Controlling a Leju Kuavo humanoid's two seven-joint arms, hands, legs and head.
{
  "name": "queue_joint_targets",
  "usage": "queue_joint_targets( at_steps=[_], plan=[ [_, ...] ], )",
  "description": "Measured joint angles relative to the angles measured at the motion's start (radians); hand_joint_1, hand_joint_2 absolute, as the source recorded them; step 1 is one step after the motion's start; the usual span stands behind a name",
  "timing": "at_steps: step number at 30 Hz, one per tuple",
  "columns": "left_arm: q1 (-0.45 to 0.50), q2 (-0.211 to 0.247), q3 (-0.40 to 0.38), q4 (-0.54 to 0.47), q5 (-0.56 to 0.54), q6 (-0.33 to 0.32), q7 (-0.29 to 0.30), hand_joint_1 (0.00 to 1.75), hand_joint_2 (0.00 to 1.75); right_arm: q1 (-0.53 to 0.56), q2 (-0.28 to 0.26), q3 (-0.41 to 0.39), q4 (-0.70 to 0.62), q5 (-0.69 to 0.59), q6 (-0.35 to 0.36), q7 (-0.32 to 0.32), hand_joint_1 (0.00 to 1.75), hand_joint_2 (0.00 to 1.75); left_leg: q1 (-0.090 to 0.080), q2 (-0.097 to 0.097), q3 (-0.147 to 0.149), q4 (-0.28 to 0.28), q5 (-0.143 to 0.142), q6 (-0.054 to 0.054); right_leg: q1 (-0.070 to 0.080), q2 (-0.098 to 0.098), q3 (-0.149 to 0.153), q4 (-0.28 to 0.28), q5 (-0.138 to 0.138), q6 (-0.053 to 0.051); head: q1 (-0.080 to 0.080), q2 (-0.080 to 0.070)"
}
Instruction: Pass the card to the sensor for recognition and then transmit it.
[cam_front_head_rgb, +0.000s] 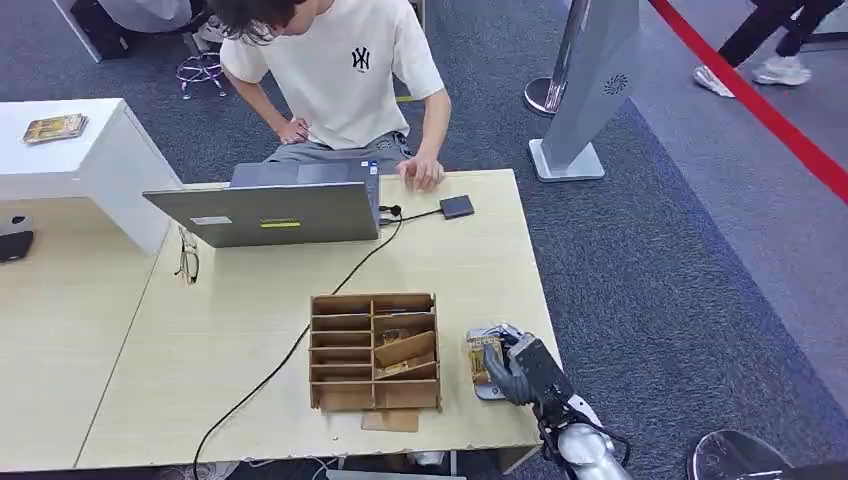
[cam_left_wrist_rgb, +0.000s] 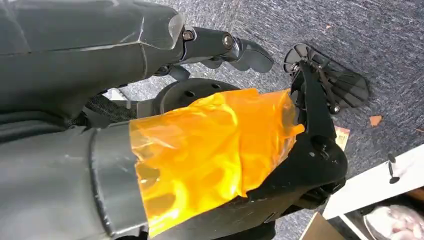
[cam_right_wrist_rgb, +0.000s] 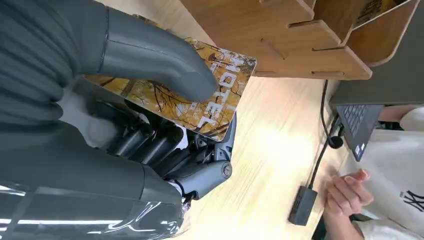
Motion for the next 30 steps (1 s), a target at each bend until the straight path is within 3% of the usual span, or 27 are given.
queue_joint_targets(
  at_steps=[24,30],
  plan=[
    [0.013,0.0,-0.027,0.0,0.021,0.032,0.011,0.0,0.0,-0.023,0.016,-0.023,0.04,0.017,-0.015,-0.011,1.75,1.75,0.0,0.0,0.001,0.0,0.0,0.0,0.0,0.0,0.001,0.0,0.0,0.0,0.0,0.0],
    [0.021,0.0,-0.04,-0.002,0.024,0.042,0.016,0.0,0.0,-0.029,0.019,-0.028,0.052,0.055,-0.059,-0.013,1.75,1.75,0.0,0.0,0.002,0.0,0.0,0.0,0.0,0.0,0.002,0.0,0.0,0.0,0.0,0.0]
  ],
)
